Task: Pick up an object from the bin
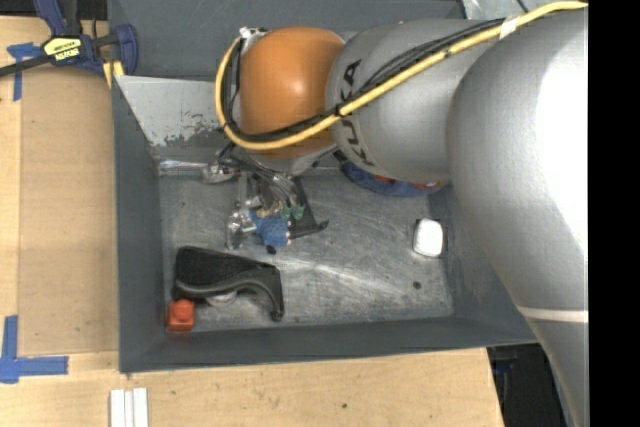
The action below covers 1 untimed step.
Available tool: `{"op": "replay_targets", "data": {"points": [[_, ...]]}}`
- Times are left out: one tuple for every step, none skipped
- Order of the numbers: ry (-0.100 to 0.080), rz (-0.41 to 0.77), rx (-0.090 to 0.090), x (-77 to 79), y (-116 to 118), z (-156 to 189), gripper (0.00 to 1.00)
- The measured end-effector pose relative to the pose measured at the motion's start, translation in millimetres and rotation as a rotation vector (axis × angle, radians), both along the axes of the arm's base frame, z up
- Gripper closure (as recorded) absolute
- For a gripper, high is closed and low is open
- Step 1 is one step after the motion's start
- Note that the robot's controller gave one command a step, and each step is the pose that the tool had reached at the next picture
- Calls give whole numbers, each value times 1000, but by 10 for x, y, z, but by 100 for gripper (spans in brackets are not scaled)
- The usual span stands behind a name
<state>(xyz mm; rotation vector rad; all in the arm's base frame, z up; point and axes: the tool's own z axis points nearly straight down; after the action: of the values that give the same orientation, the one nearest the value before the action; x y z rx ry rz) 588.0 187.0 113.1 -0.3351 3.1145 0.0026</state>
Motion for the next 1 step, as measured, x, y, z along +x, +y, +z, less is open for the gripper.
{"op": "replay_targets", "data": {"points": [[-16,40,3,-325,4,130,0]]}}
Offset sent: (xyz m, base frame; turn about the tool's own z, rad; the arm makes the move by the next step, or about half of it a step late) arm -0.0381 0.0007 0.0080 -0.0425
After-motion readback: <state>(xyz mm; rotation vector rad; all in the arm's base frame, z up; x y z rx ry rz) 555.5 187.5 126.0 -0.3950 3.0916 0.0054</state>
